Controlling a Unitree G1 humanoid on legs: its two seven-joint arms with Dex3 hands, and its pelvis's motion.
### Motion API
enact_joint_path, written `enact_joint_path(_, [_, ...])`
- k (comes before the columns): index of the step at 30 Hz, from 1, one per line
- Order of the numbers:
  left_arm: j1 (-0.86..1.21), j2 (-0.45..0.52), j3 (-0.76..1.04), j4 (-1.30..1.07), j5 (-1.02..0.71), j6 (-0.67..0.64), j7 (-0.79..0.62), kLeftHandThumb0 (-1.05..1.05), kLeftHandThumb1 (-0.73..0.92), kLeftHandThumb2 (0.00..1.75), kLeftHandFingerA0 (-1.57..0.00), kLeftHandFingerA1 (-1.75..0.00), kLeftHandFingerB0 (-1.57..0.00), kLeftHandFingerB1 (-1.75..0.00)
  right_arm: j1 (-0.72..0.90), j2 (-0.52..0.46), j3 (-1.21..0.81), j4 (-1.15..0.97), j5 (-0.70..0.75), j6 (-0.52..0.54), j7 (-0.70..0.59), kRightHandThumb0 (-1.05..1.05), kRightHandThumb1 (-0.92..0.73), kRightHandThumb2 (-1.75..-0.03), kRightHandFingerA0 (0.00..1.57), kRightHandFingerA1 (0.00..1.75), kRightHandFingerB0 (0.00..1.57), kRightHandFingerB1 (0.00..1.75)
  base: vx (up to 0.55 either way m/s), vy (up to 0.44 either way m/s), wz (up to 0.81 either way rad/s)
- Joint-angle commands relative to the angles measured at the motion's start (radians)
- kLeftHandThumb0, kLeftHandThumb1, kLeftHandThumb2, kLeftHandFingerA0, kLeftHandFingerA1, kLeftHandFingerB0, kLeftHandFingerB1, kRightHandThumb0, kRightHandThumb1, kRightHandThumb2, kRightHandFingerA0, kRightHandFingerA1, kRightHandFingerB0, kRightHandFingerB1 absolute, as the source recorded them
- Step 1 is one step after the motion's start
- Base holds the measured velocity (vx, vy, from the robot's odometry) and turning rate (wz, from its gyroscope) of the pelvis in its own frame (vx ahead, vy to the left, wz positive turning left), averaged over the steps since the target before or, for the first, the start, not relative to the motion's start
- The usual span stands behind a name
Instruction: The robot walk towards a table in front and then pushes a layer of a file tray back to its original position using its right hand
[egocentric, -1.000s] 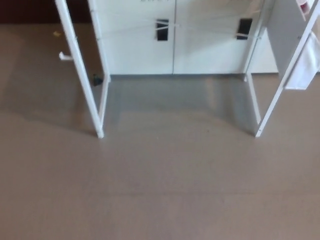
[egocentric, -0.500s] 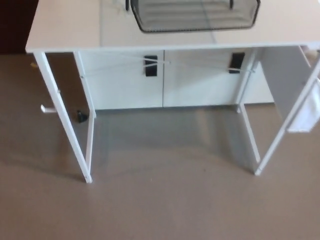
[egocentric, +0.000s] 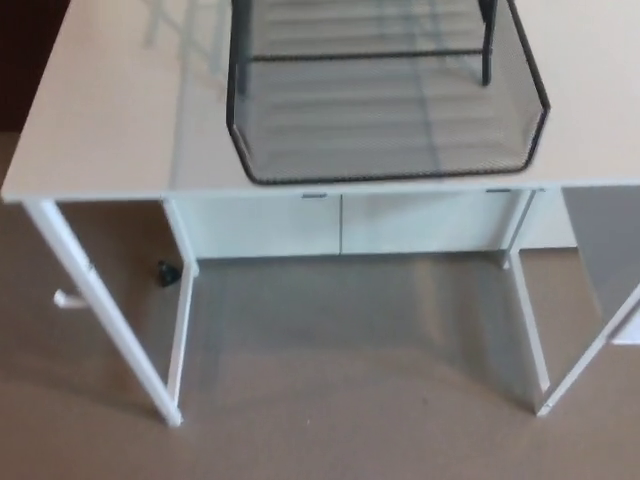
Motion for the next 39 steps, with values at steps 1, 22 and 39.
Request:
enact_joint_path(1, [-0.005,0.017,0.008,0.008,0.01,-0.02,-0.005,0.02,0.52,0.92,-0.3,-0.56,-0.14,-0.48,0.013,-0.003,0.01,-0.033,-0.014,-0.001,-0.02,-0.63,-0.45,-0.8,0.59,0.59,0.35,0.48,0.31,0.142,-0.06])
enact_joint_path(22, [-0.007,0.034,0.005,-0.019,0.01,-0.012,-0.016,-0.01,0.53,0.93,-0.3,-0.56,-0.14,-0.48,-0.016,-0.01,0.015,-0.001,-0.014,-0.019,-0.022,-0.61,-0.44,-0.79,0.61,0.61,0.36,0.48,0.18,-0.042,0.05])
enact_joint_path(39, [-0.02,0.037,0.003,-0.024,0.019,0.002,0.005,0.0,0.52,0.92,-0.36,-0.58,-0.16,-0.48,-0.041,-0.018,0.026,0.062,-0.036,-0.074,-0.031,-0.6,-0.45,-0.81,0.61,0.59,0.36,0.48,0.07,0.113,0.0])
